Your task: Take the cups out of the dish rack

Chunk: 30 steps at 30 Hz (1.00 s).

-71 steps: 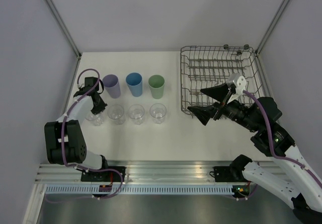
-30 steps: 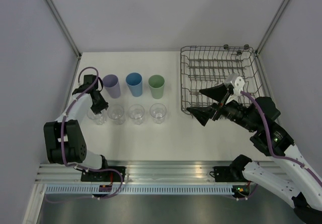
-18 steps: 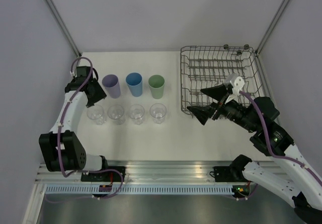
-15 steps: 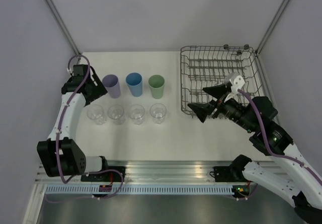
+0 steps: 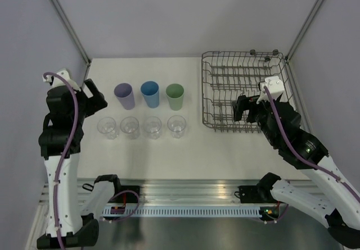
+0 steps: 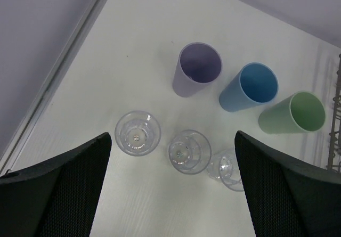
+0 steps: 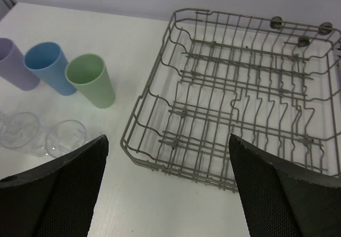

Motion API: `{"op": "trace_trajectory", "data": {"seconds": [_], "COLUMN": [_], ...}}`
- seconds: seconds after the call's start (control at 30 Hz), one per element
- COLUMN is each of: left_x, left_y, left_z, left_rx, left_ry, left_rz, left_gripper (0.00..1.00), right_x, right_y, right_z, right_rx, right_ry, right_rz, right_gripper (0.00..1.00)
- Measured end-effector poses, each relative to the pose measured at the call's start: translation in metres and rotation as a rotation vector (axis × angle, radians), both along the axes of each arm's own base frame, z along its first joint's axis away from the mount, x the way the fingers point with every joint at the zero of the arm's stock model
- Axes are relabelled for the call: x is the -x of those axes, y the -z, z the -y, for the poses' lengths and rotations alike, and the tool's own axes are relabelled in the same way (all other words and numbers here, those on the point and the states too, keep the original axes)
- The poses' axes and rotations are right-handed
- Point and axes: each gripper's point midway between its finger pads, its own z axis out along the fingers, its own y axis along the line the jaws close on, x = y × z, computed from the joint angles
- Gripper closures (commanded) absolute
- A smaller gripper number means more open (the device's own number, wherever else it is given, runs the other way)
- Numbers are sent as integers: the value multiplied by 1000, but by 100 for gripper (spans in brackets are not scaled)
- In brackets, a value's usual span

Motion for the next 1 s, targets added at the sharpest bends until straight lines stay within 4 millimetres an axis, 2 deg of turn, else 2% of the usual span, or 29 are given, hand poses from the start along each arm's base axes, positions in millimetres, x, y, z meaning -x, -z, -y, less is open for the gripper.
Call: {"op": "trace_trajectory", "data": {"seconds": [0.13,0.33,0.53,0.7,0.87,1.0], "left_x": [29,79,122,147,158,161], "left_y": [-11,-23,-29,-19,-8,-7], "left_z": [7,26,21,15,15,16], "left_rx": [-41,-114,-164,-174,-170,-166], "left_ry": [45,171,216,231,249,258], "left_rz": [65,185,247,251,251,260], "left_gripper": [0,0,0,0,0,0], "right_x": [2,16,39,60,82,100], "right_y": [2,-16,-19,-20,-29,-34], "right_z": [21,52,89,114,133,149], "right_rx": [47,70,104,113,65,18], "right_ry": [88,180,263,298,300,302], "right_rz": [-24,-11,3,11,56,109], "right_gripper": [2,2,2,2,2,2]}}
